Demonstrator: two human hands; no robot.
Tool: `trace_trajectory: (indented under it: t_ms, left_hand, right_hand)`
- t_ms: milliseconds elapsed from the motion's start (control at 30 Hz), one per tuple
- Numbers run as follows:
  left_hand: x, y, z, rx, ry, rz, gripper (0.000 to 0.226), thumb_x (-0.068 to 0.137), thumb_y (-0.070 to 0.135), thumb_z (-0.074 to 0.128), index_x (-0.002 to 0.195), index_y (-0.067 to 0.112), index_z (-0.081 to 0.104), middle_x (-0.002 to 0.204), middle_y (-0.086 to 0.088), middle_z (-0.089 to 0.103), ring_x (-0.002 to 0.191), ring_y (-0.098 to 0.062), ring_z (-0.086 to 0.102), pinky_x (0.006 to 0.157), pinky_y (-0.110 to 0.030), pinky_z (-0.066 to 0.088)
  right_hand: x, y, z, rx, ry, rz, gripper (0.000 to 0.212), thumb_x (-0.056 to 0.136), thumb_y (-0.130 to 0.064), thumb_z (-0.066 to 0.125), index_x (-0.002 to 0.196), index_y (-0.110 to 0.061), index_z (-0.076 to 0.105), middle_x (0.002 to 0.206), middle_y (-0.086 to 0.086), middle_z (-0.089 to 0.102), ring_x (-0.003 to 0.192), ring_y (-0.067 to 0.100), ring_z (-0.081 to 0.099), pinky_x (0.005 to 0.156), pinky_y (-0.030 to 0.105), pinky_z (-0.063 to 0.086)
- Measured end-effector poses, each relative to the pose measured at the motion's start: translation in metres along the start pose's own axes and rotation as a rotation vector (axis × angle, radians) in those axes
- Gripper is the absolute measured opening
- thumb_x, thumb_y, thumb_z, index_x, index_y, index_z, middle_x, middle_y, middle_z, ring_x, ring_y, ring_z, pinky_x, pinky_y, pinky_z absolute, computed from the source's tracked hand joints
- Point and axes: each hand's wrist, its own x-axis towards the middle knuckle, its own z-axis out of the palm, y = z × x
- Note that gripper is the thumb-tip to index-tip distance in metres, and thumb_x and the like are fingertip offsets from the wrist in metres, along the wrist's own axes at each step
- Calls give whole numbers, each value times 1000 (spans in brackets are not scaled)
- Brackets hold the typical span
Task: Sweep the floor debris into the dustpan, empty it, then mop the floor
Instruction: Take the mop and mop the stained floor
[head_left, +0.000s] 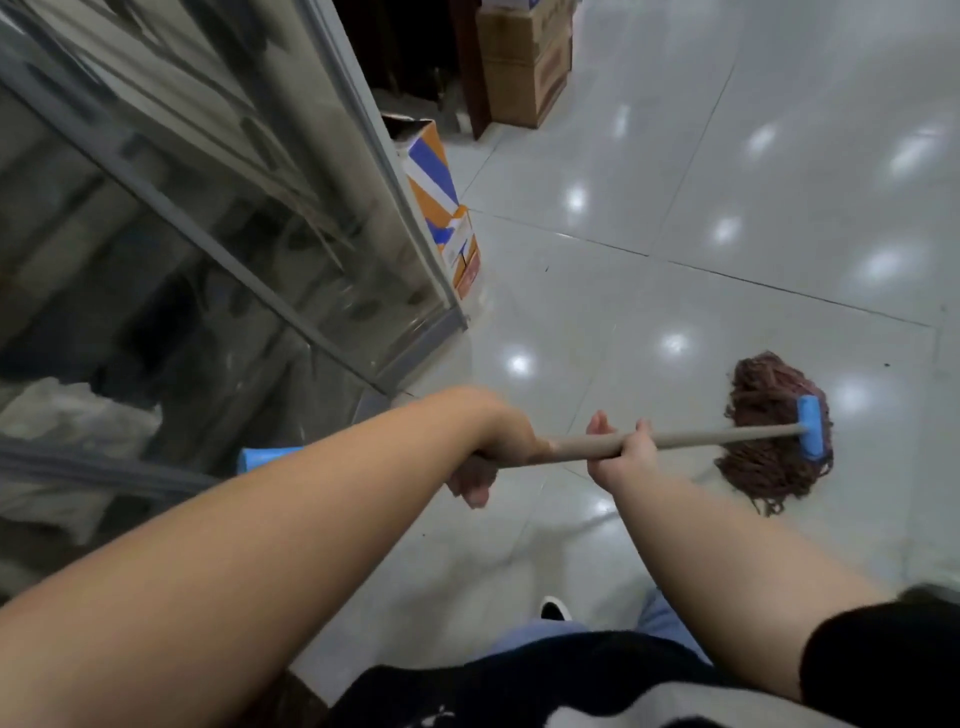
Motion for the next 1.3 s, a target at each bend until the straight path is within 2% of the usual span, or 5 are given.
trace_trajectory:
  t_ms: [267,533,967,1133,1300]
  left_hand:
    - [46,60,-21,-275,-243,-38,65,83,67,45,88,4,55,69,-12,64,53,-18,64,43,-18,51]
    - [62,151,-45,-75,-178,35,50,83,60,53,75,11,47,51,-1,43,25,-11,39,36,-12,35]
    - [70,286,-88,18,-173,325,48,87,56,51,75,10,47,56,-2,42,23,-8,36,34,-10,34]
    - [93,340,-123,101,-168,463,47,90,52,49,71,9,47,55,-3,44,34,-14,41,36,-12,34]
    - [133,358,-167,104,-291,502,47,96,46,42,67,8,40,43,-4,36,33,-14,33,36,-11,26]
  right_hand:
    - [39,-66,-9,37,15,-30,51,91,-57,45,117,-14,47,85,13,53,80,21,55,87,32,46]
    - [44,-156,32,86,218,97,49,90,-55,48,79,-7,42,70,5,48,54,13,46,36,16,46]
    - [21,-309,69,111,336,-168,40,94,-50,42,87,-11,44,60,4,47,45,13,41,33,14,42]
    - [22,-335,95,-3,339,-346,47,94,-53,41,121,-15,46,102,12,64,82,24,64,72,35,53]
    - [45,-318,132,43,238,-354,48,101,-38,31,139,-9,38,134,15,49,116,33,55,88,48,46]
